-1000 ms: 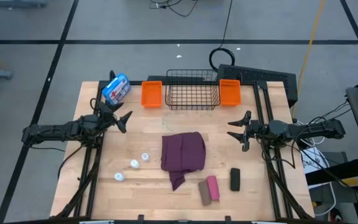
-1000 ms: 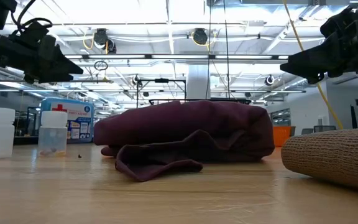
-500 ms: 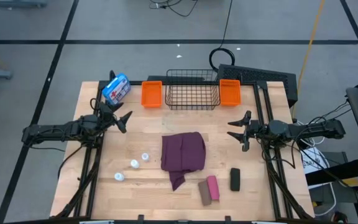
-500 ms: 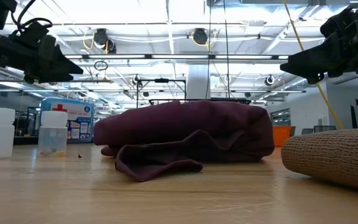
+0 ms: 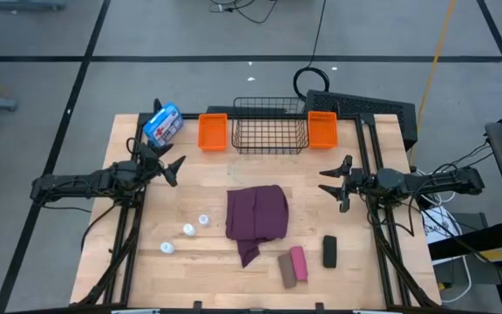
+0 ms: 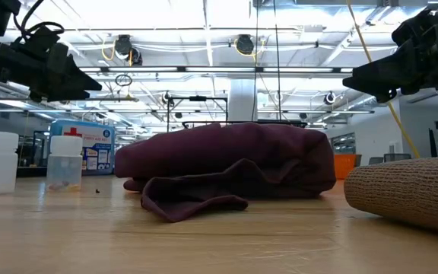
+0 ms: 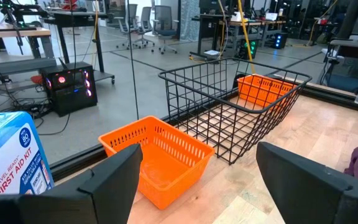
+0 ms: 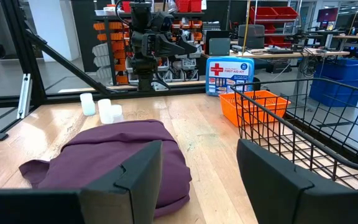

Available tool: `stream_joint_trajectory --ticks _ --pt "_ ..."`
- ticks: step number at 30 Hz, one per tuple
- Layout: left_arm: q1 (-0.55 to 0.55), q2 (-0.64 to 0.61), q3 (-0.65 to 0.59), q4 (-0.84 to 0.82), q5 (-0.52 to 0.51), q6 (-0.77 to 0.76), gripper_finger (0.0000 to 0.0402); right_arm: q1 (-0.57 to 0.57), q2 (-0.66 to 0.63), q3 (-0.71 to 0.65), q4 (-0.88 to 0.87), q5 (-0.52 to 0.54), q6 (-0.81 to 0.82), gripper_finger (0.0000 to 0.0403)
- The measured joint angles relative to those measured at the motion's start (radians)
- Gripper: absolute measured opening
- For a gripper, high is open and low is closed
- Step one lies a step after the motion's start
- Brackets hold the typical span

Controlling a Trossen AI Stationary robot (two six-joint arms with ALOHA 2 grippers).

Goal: Pick & place medical supplies in basket/bin

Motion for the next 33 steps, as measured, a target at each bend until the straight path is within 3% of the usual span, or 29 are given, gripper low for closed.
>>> stream_joint_trajectory --ticks 25,33 --pt "0.0 0.0 0.0 0.0 0.0 0.0 0.0324 0.0 0.0 0.0 0.007 -0.001 0.015 0.0196" --pt "0.0 0.0 0.0 0.0 0.0 0.0 0.0324 0.001 0.0 0.0 0.015 -0.129 0.69 0.0197"
